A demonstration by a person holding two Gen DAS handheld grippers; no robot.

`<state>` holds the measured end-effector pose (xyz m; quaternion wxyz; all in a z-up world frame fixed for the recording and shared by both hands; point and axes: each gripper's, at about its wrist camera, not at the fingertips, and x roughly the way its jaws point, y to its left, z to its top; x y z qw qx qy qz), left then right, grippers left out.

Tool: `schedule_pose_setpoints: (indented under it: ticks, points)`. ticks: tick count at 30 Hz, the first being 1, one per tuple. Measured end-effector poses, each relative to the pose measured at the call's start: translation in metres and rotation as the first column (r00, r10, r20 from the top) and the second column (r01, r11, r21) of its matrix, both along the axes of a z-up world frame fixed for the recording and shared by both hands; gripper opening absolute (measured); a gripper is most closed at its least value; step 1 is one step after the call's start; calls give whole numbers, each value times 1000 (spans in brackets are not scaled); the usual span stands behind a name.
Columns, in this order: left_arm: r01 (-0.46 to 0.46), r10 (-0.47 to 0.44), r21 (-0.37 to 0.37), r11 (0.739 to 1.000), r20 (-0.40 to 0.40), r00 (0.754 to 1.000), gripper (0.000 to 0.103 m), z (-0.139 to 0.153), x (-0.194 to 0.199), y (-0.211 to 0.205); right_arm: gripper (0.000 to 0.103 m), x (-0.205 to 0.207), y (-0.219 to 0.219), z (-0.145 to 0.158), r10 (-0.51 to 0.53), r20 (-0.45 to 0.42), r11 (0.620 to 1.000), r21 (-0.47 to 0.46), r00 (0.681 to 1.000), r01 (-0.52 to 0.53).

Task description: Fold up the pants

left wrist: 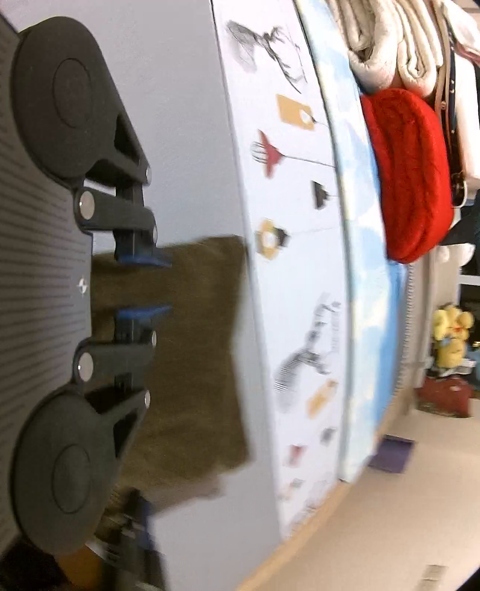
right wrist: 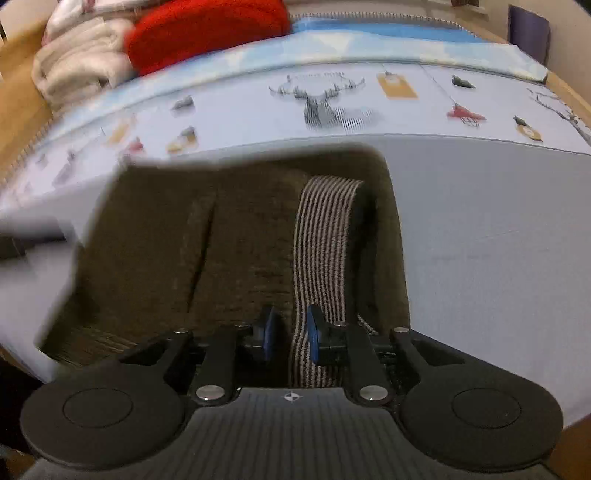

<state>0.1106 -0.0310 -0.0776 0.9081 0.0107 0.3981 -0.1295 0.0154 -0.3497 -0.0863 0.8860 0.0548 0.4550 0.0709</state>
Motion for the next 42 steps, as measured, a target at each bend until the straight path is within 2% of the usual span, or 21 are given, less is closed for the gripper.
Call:
schedule_pose_setpoints:
  ticks: [3,6,8,10,11,14,18,20,22,23,25,26,27,29,30,31,33,35,37,40,42]
  points:
    - [48,-48,-9,999,25,999,18,13,29,-3,19,-2,-7,2,-20,-12,999,50,1000,21]
    - [98,-98,-2,995,33,995,4,4,58,-9,19,1,-14,3,-31,-14,997,68,999,32]
    - [137,-137,6,991,-49,989,4,-23,75,-13,19,-3,-10,2,-23,-6,998,54,1000,23]
    - [115,-98,77,990,-194,976,4,-61,89,-15,19,-4,-3,-2,-12,0,999,43,1000,12]
    - [93,-74,88,992,-206,976,4,-66,91,-15,19,-3,-3,-2,-3,5,999,51,1000,3]
    - [102,-88,80,992,-164,982,4,-46,84,-17,19,-1,-6,0,-10,14,998,65,1000,9]
    - [250,-256,-63,966,-133,957,7,-19,55,-13,24,-6,-16,16,-54,113,988,148,992,37]
    - [385,-397,-102,917,-157,904,10,-21,35,-18,28,-3,-15,13,-64,93,992,110,994,54]
    - [566,-572,-97,818,-231,787,26,-38,10,-29,28,3,-12,2,-65,31,995,81,997,63]
    - [640,-629,-57,766,-273,728,27,-50,-2,-35,28,4,-9,-2,-60,18,997,56,998,59]
    - [708,-678,73,702,-234,697,27,-58,-24,-42,28,6,0,0,-37,20,999,25,999,37]
    - [700,-672,63,711,-231,704,27,-55,-23,-42,28,6,2,2,-39,28,999,22,999,38]
    - [667,-645,23,745,-231,728,29,-52,-16,-38,29,7,2,5,-50,37,998,31,998,49]
    - [545,-537,-17,838,-198,820,48,-43,1,-23,29,9,-6,10,-101,62,992,86,993,95]
    - [449,-445,-22,893,-177,878,69,-40,12,-14,29,10,-12,11,-126,69,986,122,990,117]
    - [365,-367,-39,930,-172,914,85,-40,22,-5,29,11,-18,11,-143,68,980,150,987,132]
    - [178,-196,-97,979,-227,954,88,-48,43,13,29,15,-25,9,-156,53,973,183,986,144]
    - [45,-92,-146,988,-333,938,88,-62,57,26,31,15,-29,11,-160,67,969,201,985,143]
    - [-46,-27,-162,986,-419,907,88,-77,64,33,50,12,-32,19,-191,110,969,181,975,170]
    - [-92,-8,-186,978,-475,880,88,-91,71,33,63,9,-49,26,-267,154,948,217,951,231]
    - [-100,-14,-204,974,-493,870,88,-93,75,33,68,16,-57,18,-300,107,942,189,948,277]
